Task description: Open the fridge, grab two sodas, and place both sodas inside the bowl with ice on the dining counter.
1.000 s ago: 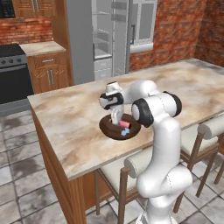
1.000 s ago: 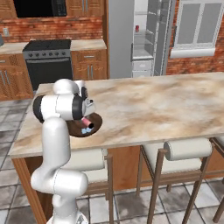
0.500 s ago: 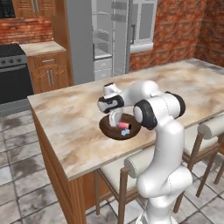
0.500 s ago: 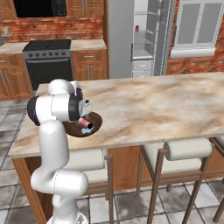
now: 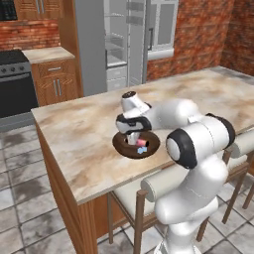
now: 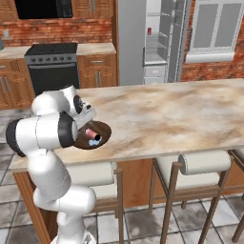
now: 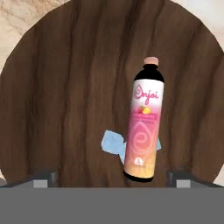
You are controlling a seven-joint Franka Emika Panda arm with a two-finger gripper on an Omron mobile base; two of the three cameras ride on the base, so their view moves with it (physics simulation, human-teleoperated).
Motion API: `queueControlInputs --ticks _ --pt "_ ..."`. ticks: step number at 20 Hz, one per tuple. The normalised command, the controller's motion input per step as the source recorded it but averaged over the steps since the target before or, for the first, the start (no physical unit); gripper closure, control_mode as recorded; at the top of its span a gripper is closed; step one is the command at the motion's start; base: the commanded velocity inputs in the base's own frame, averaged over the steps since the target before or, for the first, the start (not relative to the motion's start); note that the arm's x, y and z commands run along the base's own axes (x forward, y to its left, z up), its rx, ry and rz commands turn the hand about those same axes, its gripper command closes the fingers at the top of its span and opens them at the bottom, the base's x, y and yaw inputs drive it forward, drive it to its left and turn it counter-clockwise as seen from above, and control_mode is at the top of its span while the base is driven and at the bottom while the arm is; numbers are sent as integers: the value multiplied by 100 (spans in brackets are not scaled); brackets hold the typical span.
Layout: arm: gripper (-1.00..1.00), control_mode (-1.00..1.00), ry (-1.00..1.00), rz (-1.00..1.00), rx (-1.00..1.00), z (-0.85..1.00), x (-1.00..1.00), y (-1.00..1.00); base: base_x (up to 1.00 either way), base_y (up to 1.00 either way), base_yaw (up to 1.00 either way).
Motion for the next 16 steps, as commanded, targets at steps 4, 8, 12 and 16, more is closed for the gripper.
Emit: queueControlInputs --ticks 4,8,12,16 --pt "-100 -100 -38 0 0 72 -69 -12 0 0 0" --pt "-100 -100 -34 0 11 80 -72 -21 0 0 0" --pt "-100 -100 -28 -1 30 95 -70 -37 0 0 0" --pt "-100 -100 -20 -4 41 100 -52 -31 0 0 0"
